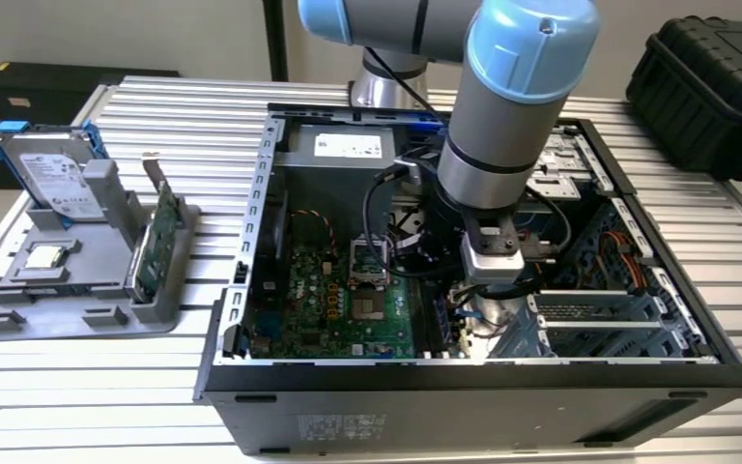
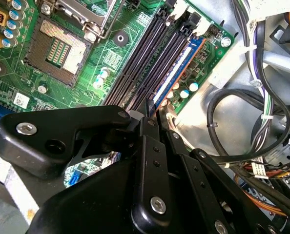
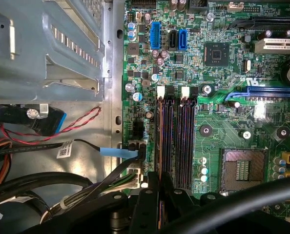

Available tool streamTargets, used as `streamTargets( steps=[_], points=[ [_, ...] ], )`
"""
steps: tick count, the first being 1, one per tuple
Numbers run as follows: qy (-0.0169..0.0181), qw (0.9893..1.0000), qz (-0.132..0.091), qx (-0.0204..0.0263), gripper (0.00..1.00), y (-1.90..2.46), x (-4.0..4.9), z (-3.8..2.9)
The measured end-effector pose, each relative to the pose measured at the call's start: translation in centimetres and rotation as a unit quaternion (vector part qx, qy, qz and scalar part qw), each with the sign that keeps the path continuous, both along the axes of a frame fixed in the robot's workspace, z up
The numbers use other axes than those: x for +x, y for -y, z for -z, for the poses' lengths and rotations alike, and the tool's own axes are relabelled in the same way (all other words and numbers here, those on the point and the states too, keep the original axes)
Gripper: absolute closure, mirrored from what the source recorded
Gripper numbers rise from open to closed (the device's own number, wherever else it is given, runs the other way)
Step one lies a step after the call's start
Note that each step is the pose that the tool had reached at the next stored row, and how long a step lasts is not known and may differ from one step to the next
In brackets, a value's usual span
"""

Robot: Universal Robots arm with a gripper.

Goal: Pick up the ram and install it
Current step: 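Insert the ram into the slot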

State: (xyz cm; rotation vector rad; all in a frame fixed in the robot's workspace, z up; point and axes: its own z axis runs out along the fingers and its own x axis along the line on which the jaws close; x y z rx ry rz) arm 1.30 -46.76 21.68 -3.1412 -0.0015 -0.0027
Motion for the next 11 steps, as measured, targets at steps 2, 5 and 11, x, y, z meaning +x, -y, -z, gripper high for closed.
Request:
streamTargets(
  steps=[2,5,11],
  points=[
    [0.0,1.0,0.0,0.0,1.0,0.0,-0.07,0.0],
    [0.0,1.0,0.0,-0.0001,1.0,0.0,-0.07,0.14],
    [-0.0001,1.0,0.0,-0.0003,1.0,0.01,-0.08,0.45]
  ],
)
